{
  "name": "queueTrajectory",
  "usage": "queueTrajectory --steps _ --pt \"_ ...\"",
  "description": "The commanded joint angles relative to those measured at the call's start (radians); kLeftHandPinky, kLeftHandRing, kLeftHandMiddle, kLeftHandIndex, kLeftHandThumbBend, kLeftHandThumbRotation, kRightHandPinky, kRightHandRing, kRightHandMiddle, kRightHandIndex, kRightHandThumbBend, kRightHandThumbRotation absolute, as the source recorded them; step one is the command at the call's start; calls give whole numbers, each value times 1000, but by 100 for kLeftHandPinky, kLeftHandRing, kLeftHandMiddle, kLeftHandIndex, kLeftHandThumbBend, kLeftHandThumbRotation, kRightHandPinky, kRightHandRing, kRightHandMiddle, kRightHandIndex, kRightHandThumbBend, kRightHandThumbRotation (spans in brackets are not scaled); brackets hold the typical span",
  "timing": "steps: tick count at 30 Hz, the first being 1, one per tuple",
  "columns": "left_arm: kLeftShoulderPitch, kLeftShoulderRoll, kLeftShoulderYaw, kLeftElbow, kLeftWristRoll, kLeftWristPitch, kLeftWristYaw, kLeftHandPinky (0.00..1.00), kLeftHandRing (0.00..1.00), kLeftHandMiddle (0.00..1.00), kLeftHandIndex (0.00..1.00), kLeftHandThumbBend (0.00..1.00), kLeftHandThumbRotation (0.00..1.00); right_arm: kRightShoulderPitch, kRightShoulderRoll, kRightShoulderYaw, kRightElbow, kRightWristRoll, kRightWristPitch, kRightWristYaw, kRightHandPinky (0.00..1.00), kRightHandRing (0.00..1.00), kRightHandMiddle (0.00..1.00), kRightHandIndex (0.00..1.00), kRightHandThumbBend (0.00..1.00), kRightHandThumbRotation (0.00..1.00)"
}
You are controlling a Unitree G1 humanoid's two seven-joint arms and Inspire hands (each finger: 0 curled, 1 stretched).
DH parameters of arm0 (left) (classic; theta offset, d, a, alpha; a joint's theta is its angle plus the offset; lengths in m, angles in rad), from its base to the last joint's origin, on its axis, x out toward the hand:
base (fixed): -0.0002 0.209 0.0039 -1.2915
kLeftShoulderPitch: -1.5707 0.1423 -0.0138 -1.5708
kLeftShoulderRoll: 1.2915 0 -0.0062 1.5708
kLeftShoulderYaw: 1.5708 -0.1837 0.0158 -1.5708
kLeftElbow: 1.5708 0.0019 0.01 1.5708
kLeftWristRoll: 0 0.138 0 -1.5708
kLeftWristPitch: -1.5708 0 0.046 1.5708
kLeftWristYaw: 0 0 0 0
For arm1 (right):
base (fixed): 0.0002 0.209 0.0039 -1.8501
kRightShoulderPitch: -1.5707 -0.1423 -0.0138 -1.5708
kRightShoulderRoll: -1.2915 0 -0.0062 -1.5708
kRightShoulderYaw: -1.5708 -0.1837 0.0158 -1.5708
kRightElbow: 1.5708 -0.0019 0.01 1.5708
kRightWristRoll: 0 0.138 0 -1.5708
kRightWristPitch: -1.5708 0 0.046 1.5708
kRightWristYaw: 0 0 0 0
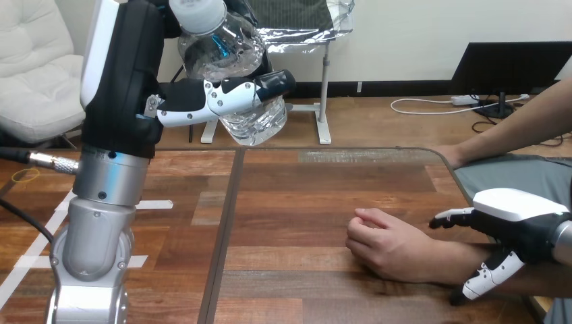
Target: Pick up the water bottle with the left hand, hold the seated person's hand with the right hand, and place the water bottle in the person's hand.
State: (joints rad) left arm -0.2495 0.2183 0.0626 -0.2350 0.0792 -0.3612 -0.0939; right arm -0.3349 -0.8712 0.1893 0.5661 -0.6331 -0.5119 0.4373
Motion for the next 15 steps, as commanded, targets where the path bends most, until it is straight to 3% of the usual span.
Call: queueTrajectory --steps 1,15 --pt "-29 9 21 -20 -20 -6 2 23 29 35 36 58 0 -78 -38 24 5 -29 -19 -18 88 87 87 88 100 49" --pt "-22 1 22 -29 -29 6 3 23 29 34 36 59 0 -124 -52 55 7 -80 -13 3 85 85 85 86 100 50"
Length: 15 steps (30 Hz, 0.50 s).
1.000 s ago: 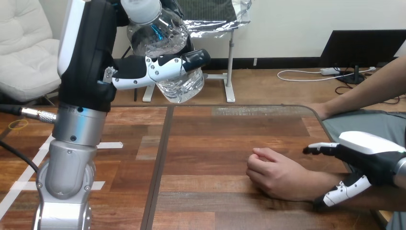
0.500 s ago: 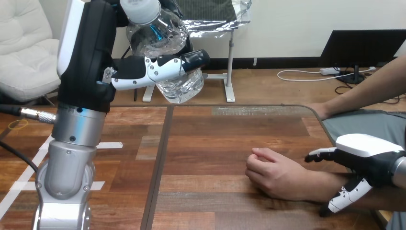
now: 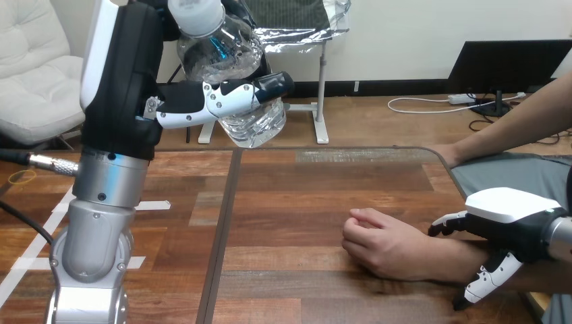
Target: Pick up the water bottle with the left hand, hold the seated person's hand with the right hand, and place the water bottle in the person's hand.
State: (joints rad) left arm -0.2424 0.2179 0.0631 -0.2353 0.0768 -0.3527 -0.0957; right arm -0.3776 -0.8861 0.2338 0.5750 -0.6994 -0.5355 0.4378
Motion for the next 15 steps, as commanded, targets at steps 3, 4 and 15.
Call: queueTrajectory --steps 3,4,15 --pt "-29 2 21 -28 -26 -5 5 23 29 34 36 59 0 -88 -38 17 -5 -22 16 11 84 85 85 85 100 49" --pt "-30 2 21 -27 -27 -7 4 23 29 34 36 59 0 -90 -37 18 -4 -22 17 14 84 85 85 85 100 48" --pt "-27 -1 21 -30 -42 -7 4 23 29 35 36 58 0 -100 -27 43 -7 -66 51 13 71 81 82 82 100 46"
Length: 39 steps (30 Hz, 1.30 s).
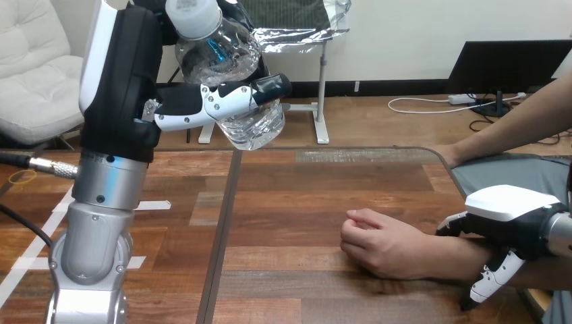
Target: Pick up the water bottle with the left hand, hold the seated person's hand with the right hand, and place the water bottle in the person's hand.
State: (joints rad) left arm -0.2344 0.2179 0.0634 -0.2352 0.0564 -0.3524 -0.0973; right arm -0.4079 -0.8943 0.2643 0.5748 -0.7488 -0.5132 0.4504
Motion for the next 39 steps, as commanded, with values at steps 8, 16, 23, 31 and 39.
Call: queueTrajectory --steps 8,16,23,31,39 --pt "-38 2 23 -26 -35 -22 3 23 30 35 37 58 0 -77 0 35 -6 -31 79 29 60 75 78 79 100 45" --pt "-39 1 27 -28 -19 -27 15 23 29 35 37 59 0 -83 14 64 0 -51 110 27 52 69 74 74 100 44" --pt "-37 -3 30 -27 -26 -32 16 22 28 34 36 60 0 -82 29 84 5 -64 136 17 46 64 71 71 100 44" --pt "-35 -3 35 -27 -21 -36 17 22 28 34 36 60 0 -78 47 107 11 -82 156 -17 35 49 58 65 100 44" --pt "-34 -5 39 -20 -22 -45 17 22 28 34 36 59 0 -71 61 118 40 -87 123 -104 16 24 34 58 100 38"
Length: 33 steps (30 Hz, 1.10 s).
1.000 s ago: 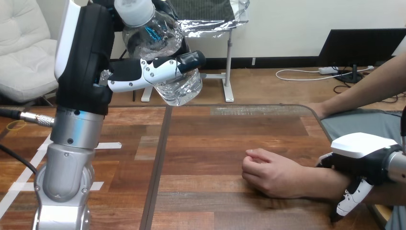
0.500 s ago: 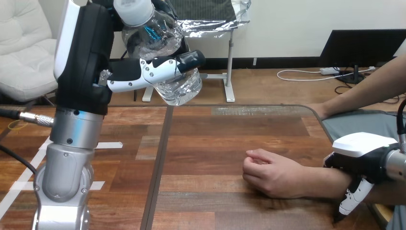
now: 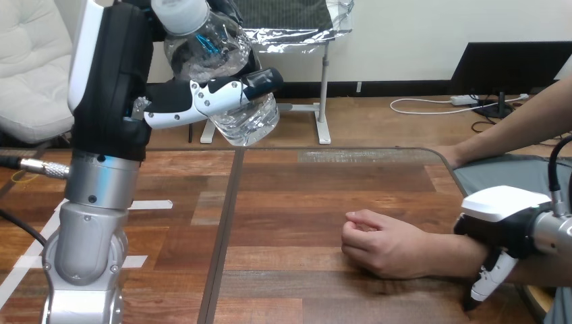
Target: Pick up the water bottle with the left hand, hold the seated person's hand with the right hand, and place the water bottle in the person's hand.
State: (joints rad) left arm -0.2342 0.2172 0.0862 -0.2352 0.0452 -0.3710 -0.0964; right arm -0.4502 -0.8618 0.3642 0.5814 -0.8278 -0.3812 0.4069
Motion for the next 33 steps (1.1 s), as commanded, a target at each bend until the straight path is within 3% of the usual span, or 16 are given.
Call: queueTrajectory --steps 1,9,21,33 --pt "-35 -4 17 -19 -11 -27 16 22 28 34 36 59 0 -28 31 19 36 -7 -10 -68 15 22 33 57 100 37" --pt "-35 -3 21 -13 -11 -35 13 22 28 35 37 59 0 -26 45 36 63 -13 -26 -151 11 19 30 51 100 34" --pt "-37 -4 20 -7 -16 -42 10 22 29 35 37 60 0 -21 70 53 62 -20 3 -180 10 17 29 42 94 31" --pt "-34 -5 20 -16 -7 -33 15 22 29 35 37 60 0 -16 91 53 81 -11 -5 -229 5 11 20 30 92 27"
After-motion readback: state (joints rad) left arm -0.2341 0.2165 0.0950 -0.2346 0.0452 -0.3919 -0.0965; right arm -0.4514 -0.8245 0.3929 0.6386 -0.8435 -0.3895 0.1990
